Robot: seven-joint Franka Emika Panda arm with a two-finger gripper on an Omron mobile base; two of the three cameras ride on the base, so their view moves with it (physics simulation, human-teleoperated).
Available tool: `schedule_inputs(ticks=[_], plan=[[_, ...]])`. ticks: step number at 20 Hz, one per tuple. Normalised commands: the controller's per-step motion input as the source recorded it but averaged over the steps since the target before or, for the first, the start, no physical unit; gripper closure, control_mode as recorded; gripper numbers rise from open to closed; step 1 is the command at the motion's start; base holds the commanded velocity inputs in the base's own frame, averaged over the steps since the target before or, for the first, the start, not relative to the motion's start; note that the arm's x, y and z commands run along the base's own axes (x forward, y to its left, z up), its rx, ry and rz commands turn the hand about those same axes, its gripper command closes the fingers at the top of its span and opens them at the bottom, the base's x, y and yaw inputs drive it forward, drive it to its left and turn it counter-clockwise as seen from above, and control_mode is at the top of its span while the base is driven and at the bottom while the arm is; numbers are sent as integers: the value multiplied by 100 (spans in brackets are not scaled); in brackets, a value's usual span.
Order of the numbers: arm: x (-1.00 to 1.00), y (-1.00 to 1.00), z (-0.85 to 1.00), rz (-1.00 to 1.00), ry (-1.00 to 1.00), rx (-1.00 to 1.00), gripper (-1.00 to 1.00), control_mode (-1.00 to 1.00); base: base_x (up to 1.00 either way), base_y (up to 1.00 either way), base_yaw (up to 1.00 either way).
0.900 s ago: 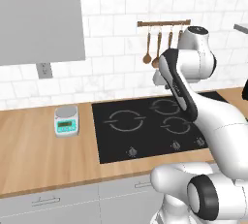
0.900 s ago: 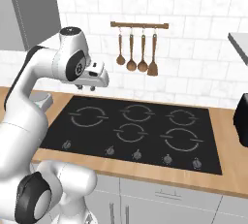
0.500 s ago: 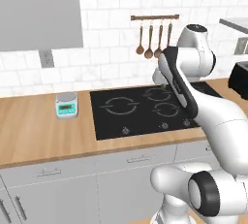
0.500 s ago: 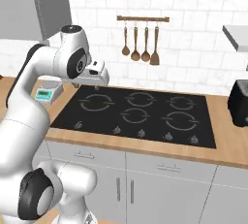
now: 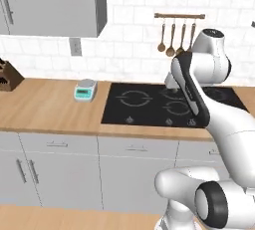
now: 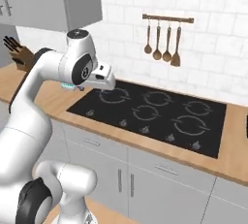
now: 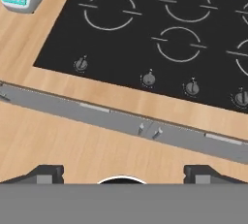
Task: Take a straw from the drawer in front and place it inside the glass cup on the dining counter.
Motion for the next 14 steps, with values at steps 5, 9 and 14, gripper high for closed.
schedule_inputs(ticks=[5, 9, 14], plan=[[0, 0, 0, 0, 0, 0, -100, 100, 7, -67, 67], [0, 0, 0, 0, 0, 0, -100, 100, 0, -84, 62], [0, 0, 0, 0, 0, 0, -100, 100, 0, -100, 51]])
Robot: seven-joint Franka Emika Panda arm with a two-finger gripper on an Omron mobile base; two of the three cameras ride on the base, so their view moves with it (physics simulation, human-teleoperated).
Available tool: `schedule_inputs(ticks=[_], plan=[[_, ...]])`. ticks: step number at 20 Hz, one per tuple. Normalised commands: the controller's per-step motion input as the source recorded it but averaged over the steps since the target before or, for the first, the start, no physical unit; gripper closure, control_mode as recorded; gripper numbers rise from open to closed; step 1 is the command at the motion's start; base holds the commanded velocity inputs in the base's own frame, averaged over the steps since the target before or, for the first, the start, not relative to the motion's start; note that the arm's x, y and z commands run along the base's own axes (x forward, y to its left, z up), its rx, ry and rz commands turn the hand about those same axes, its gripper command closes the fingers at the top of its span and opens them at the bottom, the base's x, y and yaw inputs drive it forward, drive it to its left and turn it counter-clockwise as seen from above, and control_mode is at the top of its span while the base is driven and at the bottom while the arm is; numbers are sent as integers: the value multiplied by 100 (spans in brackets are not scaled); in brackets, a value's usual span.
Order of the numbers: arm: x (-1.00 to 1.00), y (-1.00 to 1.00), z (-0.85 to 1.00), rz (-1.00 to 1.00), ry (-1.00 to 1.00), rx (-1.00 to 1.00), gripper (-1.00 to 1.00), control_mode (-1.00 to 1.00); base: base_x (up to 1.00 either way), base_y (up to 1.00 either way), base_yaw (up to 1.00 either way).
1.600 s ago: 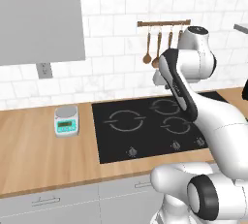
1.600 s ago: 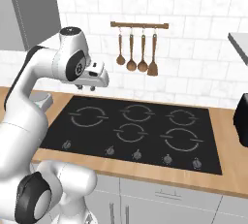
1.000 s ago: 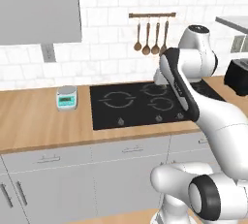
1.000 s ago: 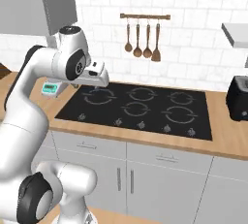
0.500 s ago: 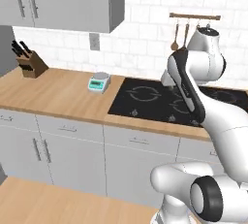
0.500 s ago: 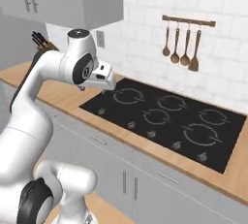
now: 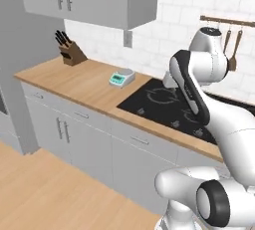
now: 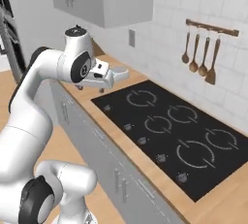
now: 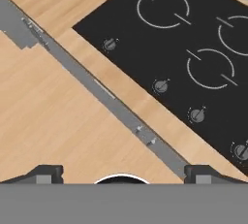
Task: Take a straw from the drawer in front and place it inside the glass cup on the dining counter.
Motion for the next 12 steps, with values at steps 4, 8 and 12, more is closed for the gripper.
schedule_inputs(ticks=[4, 8, 12], plan=[[0, 0, 0, 0, 0, 0, -100, 100, 0, -97, 49], [0, -29, -2, 21, 0, 1, -100, -100, 0, -44, 24], [-3, 34, 0, 20, -2, -4, -100, -100, 0, 0, 0]])
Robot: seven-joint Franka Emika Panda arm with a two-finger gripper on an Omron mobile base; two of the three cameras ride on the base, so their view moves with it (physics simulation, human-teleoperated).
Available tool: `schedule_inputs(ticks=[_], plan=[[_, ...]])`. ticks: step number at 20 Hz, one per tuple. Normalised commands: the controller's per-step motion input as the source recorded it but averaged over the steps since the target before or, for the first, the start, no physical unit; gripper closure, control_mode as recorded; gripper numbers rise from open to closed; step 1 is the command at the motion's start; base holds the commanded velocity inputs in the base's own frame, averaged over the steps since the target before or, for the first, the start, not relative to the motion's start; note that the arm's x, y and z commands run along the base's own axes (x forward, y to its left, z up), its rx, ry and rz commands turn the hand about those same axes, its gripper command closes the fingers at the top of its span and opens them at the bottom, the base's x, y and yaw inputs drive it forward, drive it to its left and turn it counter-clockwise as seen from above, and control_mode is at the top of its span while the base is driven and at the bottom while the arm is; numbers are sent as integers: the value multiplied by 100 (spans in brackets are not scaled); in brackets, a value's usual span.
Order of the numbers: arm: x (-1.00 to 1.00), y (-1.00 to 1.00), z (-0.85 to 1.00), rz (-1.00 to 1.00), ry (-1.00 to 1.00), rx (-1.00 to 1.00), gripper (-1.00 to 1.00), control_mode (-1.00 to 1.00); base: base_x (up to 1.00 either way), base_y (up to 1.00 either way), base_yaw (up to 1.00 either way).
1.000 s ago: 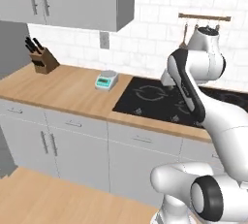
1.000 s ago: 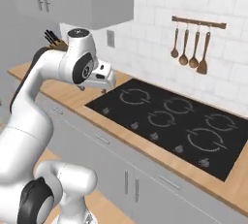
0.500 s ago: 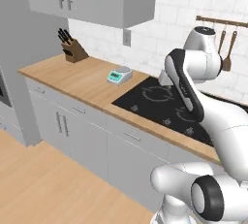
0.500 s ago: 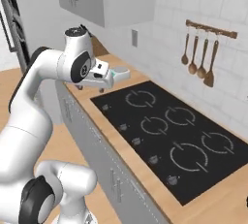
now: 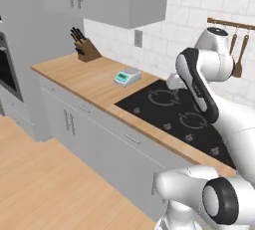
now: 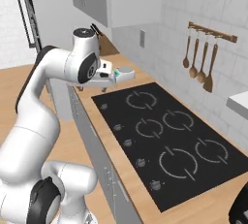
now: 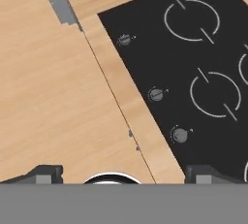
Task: Take a straw from the drawer in front and place it inside the glass cup on the dining counter.
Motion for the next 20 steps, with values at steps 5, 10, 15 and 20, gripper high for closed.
schedule_inputs(ticks=[5, 10, 15, 20], plan=[[-12, 94, -7, 1, -12, -22, -100, -100, 0, 0, 0], [-1, 95, -42, 0, -7, -32, -100, -100, 0, 0, 0], [2, 74, -56, -3, -4, -30, -100, -100, 0, 0, 0], [7, 51, -53, -10, -6, -30, -100, -100, 0, 0, 0]])
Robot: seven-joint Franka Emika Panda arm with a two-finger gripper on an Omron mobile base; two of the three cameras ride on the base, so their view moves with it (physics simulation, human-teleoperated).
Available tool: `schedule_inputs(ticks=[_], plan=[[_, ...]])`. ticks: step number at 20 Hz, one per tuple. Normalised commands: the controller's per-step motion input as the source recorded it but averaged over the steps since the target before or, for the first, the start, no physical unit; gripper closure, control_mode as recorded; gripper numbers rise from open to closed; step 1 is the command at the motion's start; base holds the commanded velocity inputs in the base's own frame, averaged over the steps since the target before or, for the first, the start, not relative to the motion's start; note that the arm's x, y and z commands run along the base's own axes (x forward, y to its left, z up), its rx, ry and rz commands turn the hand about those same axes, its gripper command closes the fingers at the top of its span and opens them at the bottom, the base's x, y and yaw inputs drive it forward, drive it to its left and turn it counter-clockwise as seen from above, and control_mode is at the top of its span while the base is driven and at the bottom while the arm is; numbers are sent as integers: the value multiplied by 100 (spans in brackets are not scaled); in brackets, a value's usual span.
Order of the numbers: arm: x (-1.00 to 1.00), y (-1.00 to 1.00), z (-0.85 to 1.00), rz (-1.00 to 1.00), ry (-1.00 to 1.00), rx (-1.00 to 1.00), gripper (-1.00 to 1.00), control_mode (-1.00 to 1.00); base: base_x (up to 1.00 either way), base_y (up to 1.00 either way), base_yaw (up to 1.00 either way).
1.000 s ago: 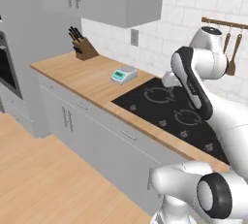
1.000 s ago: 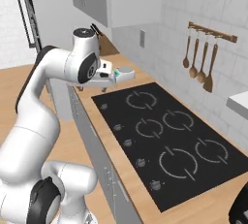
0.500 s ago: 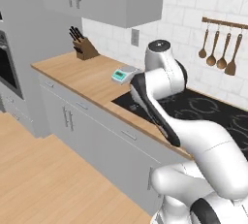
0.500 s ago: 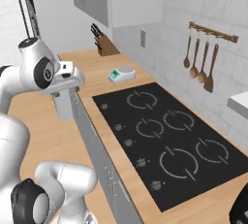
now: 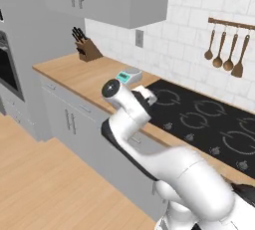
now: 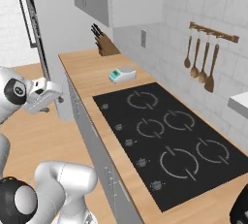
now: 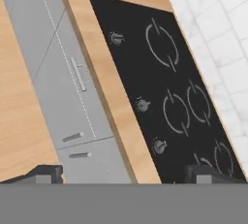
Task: Take a straw from the drawer in front and place it inside the glass cup on the dining counter.
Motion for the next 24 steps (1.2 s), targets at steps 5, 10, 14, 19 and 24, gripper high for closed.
schedule_inputs(ticks=[5, 10, 14, 19, 24], plan=[[21, 36, -60, -13, -4, -30, -100, -100, 0, 0, 0], [38, 17, -64, -14, -1, -30, -100, -100, 0, 0, 0], [39, 6, -62, -11, 0, -27, -100, -100, 0, 0, 0], [43, 1, -59, -9, 0, -17, -100, -100, 0, 0, 0], [49, 0, -64, -7, 0, -13, -100, -100, 0, 0, 0]])
